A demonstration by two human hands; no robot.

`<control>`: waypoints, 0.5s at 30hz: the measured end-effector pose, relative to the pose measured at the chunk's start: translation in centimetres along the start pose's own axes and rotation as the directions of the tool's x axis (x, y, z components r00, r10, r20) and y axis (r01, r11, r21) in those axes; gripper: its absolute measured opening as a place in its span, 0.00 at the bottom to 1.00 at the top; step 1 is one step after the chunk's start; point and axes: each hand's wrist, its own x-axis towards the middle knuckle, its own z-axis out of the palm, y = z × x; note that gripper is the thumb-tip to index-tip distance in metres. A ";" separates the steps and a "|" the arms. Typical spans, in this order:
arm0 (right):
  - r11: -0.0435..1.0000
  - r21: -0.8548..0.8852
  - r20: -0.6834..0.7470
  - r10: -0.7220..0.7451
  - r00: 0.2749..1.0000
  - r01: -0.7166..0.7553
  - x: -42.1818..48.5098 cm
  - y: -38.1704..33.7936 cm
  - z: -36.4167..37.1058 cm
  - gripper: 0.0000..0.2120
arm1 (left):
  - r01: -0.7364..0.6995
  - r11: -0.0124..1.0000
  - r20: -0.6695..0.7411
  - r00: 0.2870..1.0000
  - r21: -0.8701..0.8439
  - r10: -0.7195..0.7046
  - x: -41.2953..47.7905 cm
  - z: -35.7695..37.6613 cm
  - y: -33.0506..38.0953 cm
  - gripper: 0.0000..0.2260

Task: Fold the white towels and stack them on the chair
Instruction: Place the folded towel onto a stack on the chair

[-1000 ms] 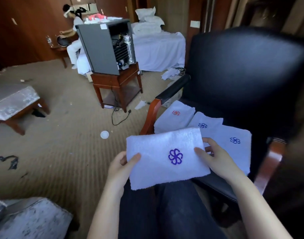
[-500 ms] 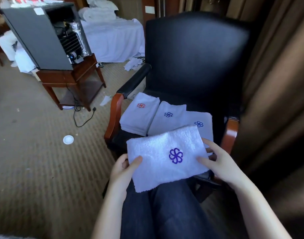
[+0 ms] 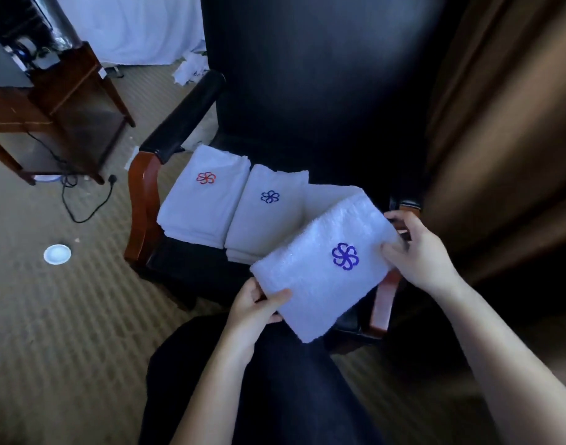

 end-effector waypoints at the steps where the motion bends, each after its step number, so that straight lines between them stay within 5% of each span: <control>1: 0.998 -0.058 0.006 -0.025 1.000 0.025 1.6 -0.1 -0.2 0.23 | 0.015 1.000 -0.003 1.000 -0.009 -0.015 0.9 0.7 -0.2 0.21; 8: 0.902 -0.369 0.160 -0.176 0.971 0.224 14.8 -0.5 -0.2 0.21 | 0.116 0.984 -0.020 0.993 -0.136 -0.120 7.6 5.4 -1.2 0.19; 15: 0.835 -0.489 0.395 -0.047 0.917 0.253 22.0 2.1 2.5 0.19 | 0.114 0.993 -0.158 0.982 0.040 -0.106 13.5 7.7 -3.1 0.21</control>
